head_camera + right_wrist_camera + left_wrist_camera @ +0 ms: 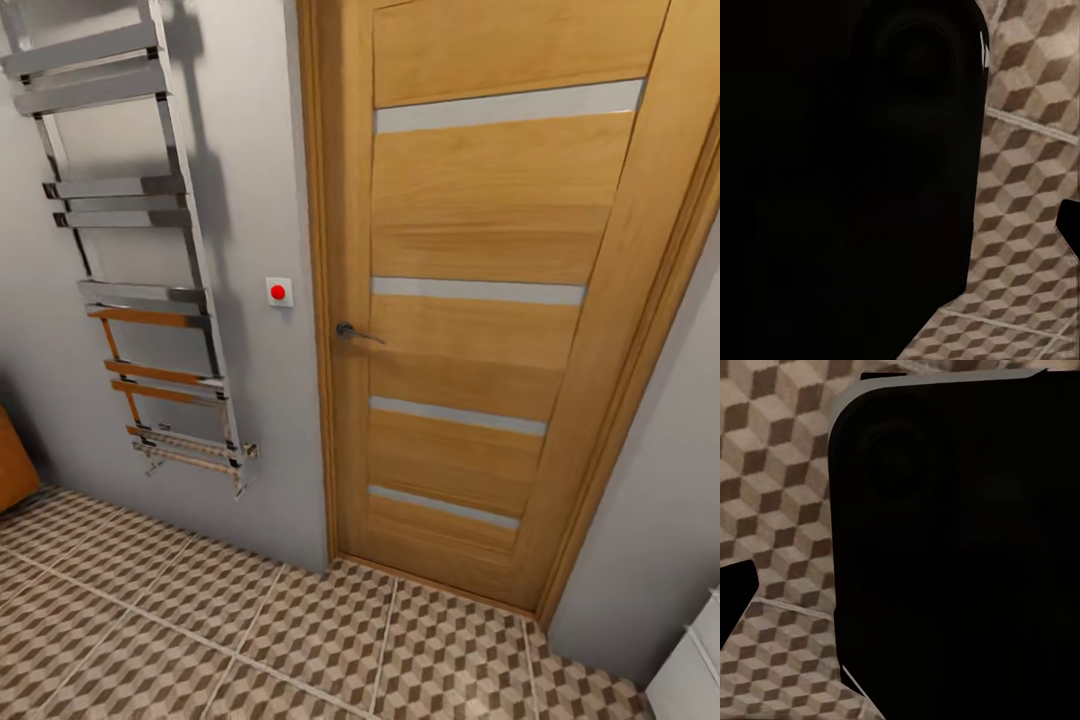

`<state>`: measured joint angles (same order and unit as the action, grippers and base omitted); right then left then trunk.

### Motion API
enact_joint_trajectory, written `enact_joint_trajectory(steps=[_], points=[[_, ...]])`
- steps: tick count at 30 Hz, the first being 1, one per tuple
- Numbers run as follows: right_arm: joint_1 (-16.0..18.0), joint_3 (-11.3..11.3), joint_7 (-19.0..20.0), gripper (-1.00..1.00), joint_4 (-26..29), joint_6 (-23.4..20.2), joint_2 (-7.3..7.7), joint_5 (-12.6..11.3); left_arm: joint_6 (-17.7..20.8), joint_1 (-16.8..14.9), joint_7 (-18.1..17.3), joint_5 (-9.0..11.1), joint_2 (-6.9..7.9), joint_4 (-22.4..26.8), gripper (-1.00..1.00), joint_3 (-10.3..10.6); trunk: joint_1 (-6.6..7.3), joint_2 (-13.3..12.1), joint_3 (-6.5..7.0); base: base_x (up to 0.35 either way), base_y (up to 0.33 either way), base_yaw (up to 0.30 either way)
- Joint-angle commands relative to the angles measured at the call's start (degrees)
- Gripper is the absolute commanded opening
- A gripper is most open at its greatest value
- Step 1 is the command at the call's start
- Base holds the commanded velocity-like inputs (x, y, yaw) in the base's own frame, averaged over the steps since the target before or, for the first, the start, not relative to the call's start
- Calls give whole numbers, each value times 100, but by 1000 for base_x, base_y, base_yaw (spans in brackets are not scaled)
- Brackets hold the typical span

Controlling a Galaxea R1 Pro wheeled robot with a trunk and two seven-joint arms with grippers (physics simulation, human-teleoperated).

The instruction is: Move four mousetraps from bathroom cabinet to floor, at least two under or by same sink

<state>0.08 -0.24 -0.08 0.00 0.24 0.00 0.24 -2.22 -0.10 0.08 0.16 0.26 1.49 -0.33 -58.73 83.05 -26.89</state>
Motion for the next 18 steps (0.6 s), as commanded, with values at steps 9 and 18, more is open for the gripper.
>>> enact_joint_trajectory(steps=[9,18], points=[[1,-2,-1,100,0,3,0,3,-15,0,1,2,0,0,100,-3,0,2,-4,0,0,275],[1,-2,-1,100,0,3,0,3,-15,1,3,5,0,0,100,-4,0,2,-4,0,0,275]])
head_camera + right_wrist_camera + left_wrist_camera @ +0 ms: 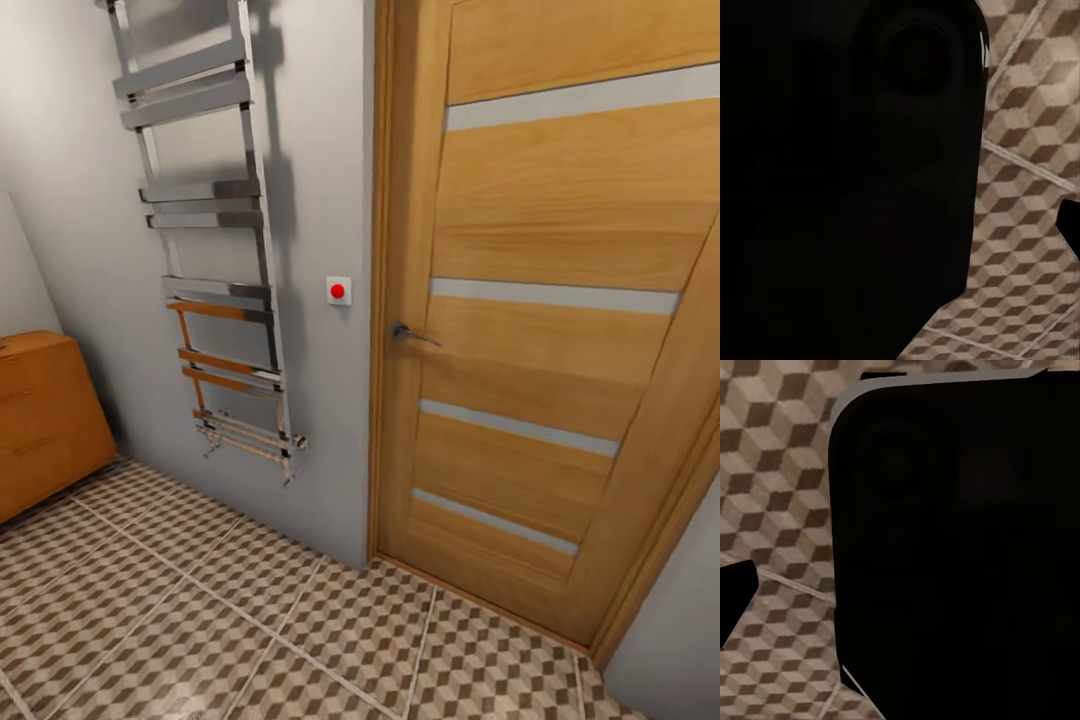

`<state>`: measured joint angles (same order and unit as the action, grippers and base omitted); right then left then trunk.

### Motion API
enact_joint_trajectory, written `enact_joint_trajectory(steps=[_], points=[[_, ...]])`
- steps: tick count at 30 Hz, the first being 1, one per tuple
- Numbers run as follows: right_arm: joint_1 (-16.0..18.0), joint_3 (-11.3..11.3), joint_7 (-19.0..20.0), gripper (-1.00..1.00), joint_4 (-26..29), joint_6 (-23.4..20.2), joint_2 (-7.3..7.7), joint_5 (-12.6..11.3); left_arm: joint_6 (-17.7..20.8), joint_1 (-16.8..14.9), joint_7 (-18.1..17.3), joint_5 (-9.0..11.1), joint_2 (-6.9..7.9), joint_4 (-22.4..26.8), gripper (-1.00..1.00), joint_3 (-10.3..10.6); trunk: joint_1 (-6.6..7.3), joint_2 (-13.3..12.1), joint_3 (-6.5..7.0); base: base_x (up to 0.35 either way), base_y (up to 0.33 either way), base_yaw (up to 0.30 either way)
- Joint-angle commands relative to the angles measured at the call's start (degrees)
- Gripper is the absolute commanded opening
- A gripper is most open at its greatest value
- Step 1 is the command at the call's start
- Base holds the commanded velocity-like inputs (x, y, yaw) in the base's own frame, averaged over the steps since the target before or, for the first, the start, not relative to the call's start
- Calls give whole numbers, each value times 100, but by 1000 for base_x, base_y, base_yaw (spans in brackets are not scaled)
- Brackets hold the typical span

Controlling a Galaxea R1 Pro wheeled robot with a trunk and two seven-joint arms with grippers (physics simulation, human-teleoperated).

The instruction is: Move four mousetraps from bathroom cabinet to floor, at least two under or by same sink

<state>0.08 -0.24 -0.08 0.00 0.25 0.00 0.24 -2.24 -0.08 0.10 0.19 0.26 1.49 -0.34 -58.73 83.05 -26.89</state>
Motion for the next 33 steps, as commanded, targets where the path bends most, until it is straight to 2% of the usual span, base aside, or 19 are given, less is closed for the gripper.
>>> enact_joint_trajectory(steps=[1,33], points=[[1,-2,-1,100,0,2,0,3,-14,-1,1,3,0,1,100,-2,0,2,-4,0,0,275],[1,-2,-1,100,0,6,0,3,-14,-2,8,7,0,1,100,-2,0,2,-4,0,0,275]])
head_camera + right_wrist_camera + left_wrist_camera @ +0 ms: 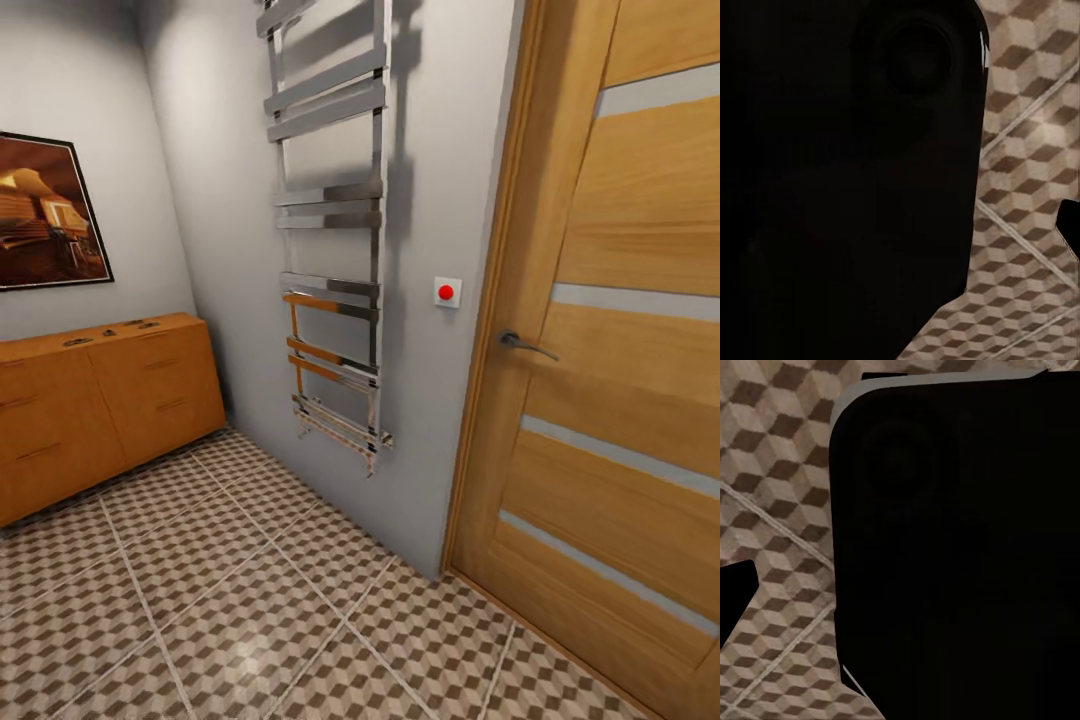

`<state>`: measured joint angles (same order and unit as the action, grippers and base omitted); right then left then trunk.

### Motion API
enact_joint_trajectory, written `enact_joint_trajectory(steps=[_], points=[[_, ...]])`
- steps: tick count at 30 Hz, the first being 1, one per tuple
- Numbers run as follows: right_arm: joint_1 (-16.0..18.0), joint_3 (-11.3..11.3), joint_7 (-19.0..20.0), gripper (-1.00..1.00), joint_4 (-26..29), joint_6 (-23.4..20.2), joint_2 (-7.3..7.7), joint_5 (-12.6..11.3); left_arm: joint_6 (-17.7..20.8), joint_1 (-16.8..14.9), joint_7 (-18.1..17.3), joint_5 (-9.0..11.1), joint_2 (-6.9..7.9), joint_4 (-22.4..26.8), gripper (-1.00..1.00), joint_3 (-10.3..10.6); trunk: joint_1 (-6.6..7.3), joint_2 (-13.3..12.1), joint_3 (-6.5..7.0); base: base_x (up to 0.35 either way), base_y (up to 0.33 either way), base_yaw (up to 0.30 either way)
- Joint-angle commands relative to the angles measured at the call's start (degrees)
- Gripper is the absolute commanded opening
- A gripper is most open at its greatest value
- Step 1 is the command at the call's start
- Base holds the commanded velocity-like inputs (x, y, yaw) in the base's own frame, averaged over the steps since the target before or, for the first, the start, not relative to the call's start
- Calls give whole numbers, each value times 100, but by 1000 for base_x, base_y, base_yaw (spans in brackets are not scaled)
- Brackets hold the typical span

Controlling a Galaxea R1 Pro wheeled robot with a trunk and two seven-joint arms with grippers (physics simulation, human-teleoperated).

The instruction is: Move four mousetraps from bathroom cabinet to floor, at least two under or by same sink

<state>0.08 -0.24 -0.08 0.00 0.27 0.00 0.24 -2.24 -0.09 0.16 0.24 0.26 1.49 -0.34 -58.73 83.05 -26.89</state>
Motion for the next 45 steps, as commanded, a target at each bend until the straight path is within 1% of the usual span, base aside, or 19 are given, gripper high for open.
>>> enact_joint_trajectory(steps=[1,45], points=[[1,0,-1,100,0,2,0,2,-14,-2,2,2,0,1,100,-4,0,2,-4,0,0,275],[1,-2,-1,100,0,1,0,2,-14,-1,2,2,0,1,100,-4,0,2,-4,0,0,275]])
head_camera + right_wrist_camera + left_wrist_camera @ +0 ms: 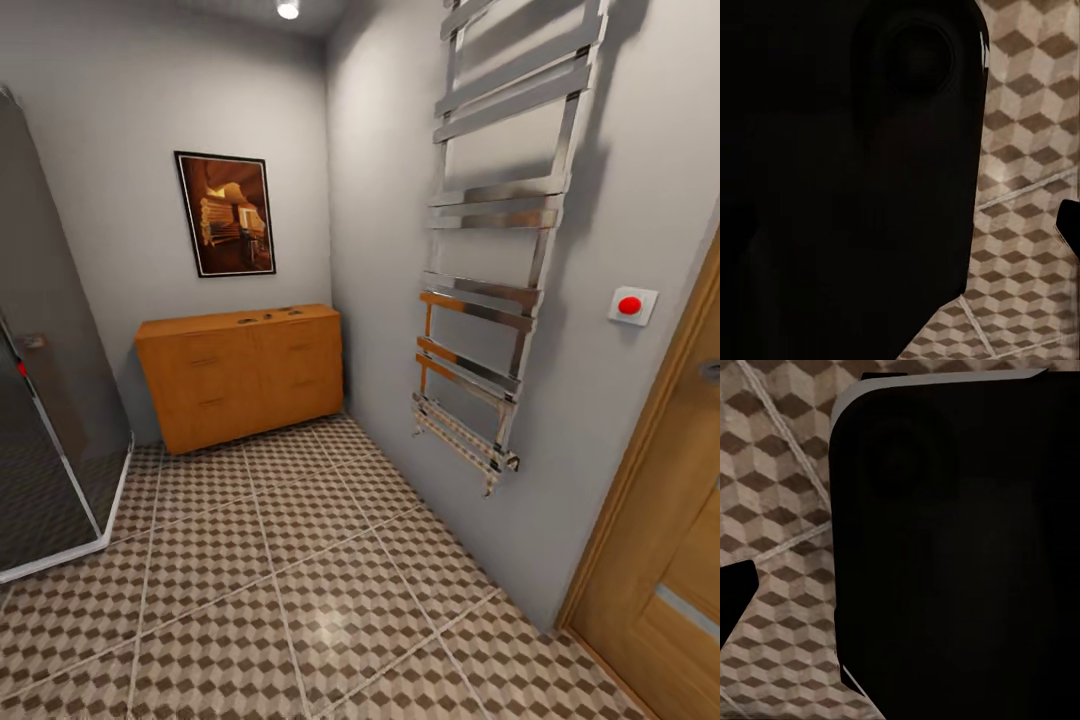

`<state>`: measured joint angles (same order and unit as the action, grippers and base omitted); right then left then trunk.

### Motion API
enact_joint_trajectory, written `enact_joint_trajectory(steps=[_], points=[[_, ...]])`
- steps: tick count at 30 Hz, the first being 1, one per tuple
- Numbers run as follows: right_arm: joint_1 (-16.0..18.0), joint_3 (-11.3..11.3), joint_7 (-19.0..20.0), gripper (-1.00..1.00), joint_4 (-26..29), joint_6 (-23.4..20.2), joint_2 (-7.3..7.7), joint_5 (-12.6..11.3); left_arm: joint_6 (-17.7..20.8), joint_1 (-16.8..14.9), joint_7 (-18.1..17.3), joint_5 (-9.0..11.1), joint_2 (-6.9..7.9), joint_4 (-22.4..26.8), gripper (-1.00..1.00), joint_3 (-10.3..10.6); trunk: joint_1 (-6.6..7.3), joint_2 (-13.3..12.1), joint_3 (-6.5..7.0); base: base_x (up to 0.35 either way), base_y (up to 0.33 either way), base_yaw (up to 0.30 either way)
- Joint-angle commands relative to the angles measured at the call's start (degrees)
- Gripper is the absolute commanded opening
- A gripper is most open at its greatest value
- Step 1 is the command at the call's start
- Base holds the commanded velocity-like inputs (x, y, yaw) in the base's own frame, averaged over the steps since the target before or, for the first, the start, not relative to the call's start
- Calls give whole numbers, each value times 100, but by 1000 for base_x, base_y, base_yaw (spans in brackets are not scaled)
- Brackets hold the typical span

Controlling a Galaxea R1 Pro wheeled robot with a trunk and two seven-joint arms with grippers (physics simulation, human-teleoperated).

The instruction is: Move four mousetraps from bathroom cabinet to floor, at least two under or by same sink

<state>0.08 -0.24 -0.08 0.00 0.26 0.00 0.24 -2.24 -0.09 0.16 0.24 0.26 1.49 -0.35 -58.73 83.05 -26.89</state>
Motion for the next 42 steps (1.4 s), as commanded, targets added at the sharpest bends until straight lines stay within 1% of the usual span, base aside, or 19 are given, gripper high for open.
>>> enact_joint_trajectory(steps=[1,42], points=[[1,0,-1,100,0,2,0,2,-14,-2,2,2,0,1,100,-3,0,2,-4,0,0,275],[1,-2,-1,100,0,3,0,2,-14,1,2,2,0,1,100,-7,0,2,-4,0,0,271]])
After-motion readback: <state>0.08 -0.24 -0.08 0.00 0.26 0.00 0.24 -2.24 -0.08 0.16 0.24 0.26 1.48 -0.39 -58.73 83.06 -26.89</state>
